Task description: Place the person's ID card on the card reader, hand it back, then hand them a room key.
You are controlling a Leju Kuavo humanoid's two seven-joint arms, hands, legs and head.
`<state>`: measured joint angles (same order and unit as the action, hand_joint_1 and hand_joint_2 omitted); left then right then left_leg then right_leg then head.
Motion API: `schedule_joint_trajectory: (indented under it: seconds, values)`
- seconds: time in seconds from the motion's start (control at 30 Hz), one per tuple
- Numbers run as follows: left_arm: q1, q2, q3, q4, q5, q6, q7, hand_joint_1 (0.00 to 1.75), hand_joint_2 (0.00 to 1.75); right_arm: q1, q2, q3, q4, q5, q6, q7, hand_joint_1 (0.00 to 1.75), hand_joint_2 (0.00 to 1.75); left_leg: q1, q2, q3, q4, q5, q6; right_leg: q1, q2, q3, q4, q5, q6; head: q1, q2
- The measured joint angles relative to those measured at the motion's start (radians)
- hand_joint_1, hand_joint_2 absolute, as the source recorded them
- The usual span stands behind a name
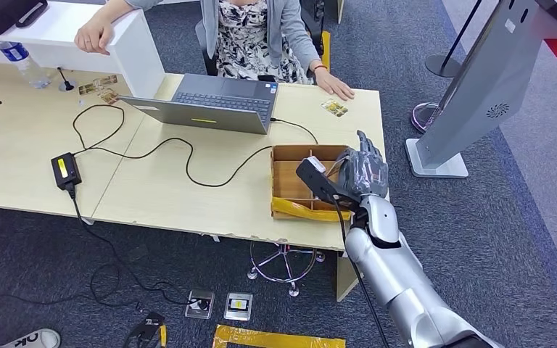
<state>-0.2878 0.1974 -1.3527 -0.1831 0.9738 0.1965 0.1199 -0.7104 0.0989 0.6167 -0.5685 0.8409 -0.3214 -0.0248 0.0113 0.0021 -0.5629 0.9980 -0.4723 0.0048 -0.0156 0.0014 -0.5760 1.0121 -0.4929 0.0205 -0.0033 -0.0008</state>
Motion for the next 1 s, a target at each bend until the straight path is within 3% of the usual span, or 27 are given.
schedule_joint_trajectory:
  seconds: [0.23, 0.6, 1.0]
  values:
    - [-0.002, -0.003, 0.0, 0.0, 0.001, 0.005, 0.005, 0.0, 0.0, -0.027, 0.001, -0.019, 0.002, -0.031, -0.001, -0.01, 1.75, 1.75, 0.0, 0.0, 0.0, 0.0, 0.0, 0.0, 0.0, 0.0, 0.0, 0.0, 0.0, 0.0, 0.0, 0.0]
    - [-0.015, -0.011, -0.001, 0.0, -0.015, 0.002, 0.017, 0.0, 0.0, -0.162, 0.003, -0.038, 0.044, -0.031, 0.043, 0.017, 1.75, 1.75, 0.0, 0.0, 0.0, 0.0, 0.0, 0.0, 0.0, 0.0, 0.0, 0.0, 0.0, 0.0, 0.0, 0.0]
    - [-0.024, -0.018, -0.01, 0.0, -0.007, 0.004, 0.037, 0.0, 0.0, -0.209, 0.037, -0.038, 0.106, -0.022, 0.071, 0.034, 1.75, 1.75, 0.0, 0.0, -0.001, 0.0, 0.0, 0.0, 0.0, 0.0, -0.001, 0.0, 0.0, 0.0, 0.0, 0.0]
